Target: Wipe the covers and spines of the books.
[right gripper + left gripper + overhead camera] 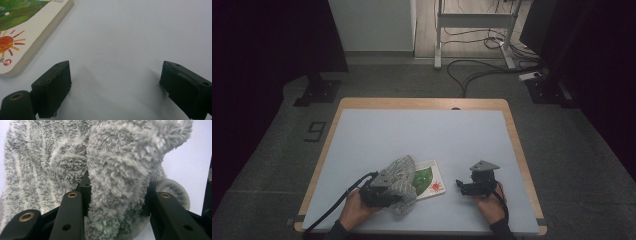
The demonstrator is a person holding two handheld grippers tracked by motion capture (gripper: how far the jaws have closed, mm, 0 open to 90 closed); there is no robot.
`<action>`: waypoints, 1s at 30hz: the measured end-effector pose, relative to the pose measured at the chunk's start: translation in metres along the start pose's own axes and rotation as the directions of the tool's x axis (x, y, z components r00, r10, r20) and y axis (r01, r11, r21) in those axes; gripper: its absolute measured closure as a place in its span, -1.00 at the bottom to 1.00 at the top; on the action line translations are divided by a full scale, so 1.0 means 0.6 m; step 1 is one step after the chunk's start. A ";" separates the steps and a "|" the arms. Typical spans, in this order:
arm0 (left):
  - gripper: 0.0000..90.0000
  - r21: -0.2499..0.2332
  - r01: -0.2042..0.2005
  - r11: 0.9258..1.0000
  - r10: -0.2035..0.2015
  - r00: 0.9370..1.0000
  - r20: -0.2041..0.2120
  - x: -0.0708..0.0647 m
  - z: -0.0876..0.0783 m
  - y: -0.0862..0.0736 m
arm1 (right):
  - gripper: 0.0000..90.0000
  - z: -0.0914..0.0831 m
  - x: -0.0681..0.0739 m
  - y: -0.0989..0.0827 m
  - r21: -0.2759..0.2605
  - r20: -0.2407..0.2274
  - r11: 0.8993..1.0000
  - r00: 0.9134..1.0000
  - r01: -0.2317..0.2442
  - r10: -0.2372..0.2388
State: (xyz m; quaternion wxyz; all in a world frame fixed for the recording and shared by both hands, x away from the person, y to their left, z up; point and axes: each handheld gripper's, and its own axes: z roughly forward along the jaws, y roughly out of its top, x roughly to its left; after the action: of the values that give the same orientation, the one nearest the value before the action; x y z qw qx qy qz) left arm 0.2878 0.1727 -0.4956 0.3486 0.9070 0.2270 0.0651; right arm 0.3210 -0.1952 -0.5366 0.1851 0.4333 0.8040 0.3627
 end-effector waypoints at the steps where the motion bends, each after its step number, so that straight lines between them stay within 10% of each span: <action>1: 0.32 0.004 -0.005 1.000 0.005 1.000 0.001 0.000 0.001 0.001 | -0.80 0.000 0.000 0.000 0.000 0.000 1.000 1.000 0.000 0.000; 30: 0.31 0.018 -0.075 0.997 0.074 0.996 0.057 -0.024 0.096 0.103 | -0.80 0.000 0.000 0.000 0.000 0.000 1.000 1.000 0.000 0.000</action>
State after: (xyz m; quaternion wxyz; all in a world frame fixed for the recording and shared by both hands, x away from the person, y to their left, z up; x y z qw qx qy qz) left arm 0.3136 0.0910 -0.4973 0.3428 0.9198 0.1839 0.0504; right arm 0.3212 -0.1953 -0.5367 0.1852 0.4333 0.8040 0.3626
